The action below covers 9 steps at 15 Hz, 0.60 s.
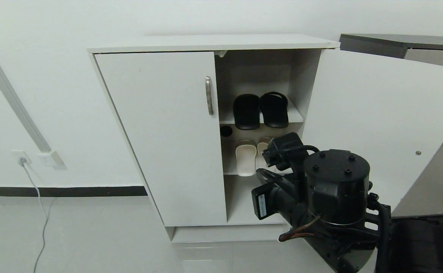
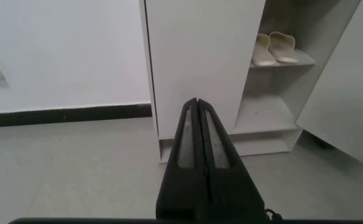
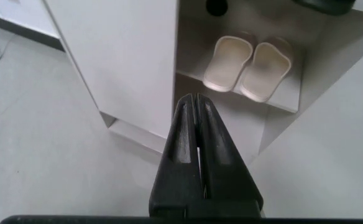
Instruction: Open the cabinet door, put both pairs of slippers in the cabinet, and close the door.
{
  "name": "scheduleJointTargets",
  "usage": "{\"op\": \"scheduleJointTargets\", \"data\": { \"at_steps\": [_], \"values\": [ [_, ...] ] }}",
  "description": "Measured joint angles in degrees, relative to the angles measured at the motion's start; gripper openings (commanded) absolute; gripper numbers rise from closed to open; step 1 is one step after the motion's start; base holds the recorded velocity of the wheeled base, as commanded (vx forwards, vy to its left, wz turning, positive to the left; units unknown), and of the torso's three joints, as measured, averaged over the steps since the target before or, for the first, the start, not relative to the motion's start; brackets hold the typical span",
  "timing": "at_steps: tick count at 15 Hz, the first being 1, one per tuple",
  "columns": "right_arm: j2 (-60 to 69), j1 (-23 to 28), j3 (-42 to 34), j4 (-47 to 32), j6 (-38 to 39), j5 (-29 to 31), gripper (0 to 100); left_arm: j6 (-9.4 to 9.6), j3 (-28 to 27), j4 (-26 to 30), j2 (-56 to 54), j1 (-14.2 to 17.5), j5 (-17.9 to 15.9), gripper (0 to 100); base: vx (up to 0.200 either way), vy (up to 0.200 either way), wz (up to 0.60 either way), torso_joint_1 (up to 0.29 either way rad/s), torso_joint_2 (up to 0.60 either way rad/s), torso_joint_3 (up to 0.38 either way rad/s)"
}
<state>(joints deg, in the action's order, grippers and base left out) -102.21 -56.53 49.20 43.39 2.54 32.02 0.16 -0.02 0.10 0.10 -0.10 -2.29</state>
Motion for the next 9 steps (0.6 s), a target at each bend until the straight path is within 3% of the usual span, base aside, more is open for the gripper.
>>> {"op": "scheduleJointTargets", "data": {
  "at_steps": [9],
  "values": [
    [-0.33,0.09,-0.44,0.05,0.02,-0.04,0,-0.02,-0.05,0.00,0.00,0.00,0.02,0,0.000,0.000,0.00,0.000,0.00,0.000]
  ]
}}
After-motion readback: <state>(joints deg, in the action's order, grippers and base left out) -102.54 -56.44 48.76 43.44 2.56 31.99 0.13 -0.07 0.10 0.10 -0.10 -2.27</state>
